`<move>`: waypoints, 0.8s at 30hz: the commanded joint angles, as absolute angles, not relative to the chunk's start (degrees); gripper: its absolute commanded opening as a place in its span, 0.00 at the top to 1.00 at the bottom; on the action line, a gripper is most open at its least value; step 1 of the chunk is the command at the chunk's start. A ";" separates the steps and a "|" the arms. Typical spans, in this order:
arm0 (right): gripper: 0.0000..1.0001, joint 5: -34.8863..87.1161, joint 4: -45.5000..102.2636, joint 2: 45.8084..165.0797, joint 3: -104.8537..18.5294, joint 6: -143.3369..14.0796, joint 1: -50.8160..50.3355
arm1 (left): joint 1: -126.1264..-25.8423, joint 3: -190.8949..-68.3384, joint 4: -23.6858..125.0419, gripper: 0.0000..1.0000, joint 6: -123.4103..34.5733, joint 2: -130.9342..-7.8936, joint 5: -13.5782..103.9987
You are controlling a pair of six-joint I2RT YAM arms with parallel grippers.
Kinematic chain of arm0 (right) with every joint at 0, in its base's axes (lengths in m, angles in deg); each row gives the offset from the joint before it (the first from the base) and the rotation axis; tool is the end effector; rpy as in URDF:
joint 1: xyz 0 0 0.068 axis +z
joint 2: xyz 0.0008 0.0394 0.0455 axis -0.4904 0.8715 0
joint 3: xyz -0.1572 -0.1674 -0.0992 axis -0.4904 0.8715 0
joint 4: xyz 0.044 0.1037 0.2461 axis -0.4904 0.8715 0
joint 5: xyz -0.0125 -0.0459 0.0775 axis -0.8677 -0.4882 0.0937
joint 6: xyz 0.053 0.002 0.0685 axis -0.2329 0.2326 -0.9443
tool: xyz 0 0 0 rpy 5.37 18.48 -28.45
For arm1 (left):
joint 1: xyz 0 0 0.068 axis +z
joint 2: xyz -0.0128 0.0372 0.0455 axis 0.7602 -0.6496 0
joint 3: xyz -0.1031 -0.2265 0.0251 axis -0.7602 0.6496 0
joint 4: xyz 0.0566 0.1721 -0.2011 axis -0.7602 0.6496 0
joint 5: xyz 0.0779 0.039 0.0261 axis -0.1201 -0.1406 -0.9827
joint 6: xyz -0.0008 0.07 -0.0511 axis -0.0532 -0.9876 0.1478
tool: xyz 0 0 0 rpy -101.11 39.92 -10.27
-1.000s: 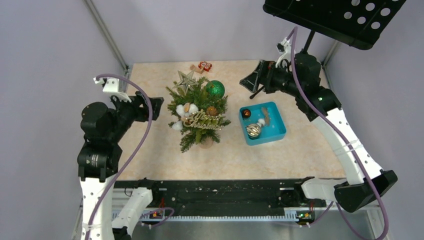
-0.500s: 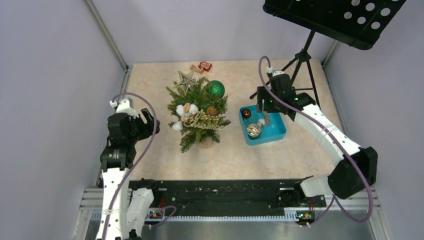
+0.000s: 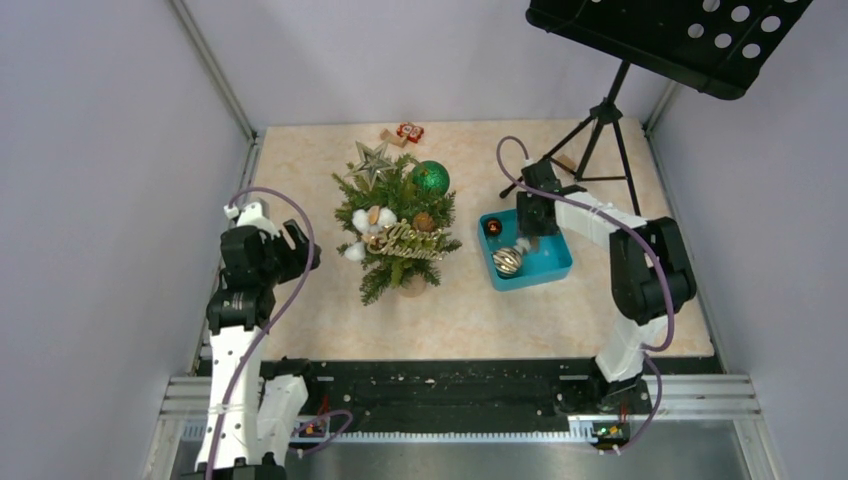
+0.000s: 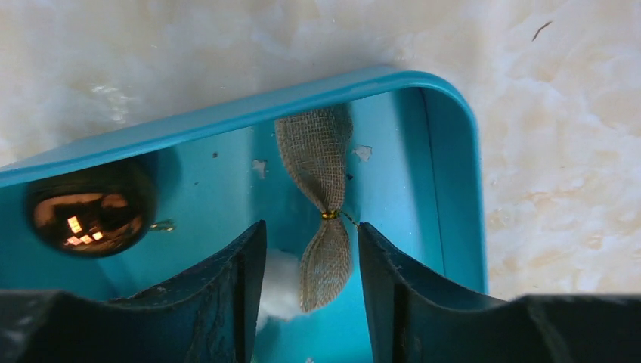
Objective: Decorate the small christmas tree
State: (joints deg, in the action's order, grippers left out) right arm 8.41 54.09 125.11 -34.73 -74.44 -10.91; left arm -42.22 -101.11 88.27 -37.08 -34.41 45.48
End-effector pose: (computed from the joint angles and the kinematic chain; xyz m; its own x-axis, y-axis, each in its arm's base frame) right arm 0.3698 0.1094 0.1297 -0.8513 0.0128 -0.5245 0.0158 0.9999 -0.0012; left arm 0.2143 0.0159 0.2639 -0.5002 -0.3870 -0.7746 -0.1720 0.9211 -0.3491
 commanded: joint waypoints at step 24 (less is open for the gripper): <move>1.00 6.82 53.71 117.10 -36.05 -68.74 -11.22 | -40.08 -105.12 81.10 0.26 -40.06 -35.43 52.76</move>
State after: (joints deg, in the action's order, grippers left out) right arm 5.04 53.79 122.07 -34.68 -70.87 -10.91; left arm -40.45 -102.48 84.64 -38.92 -36.27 50.47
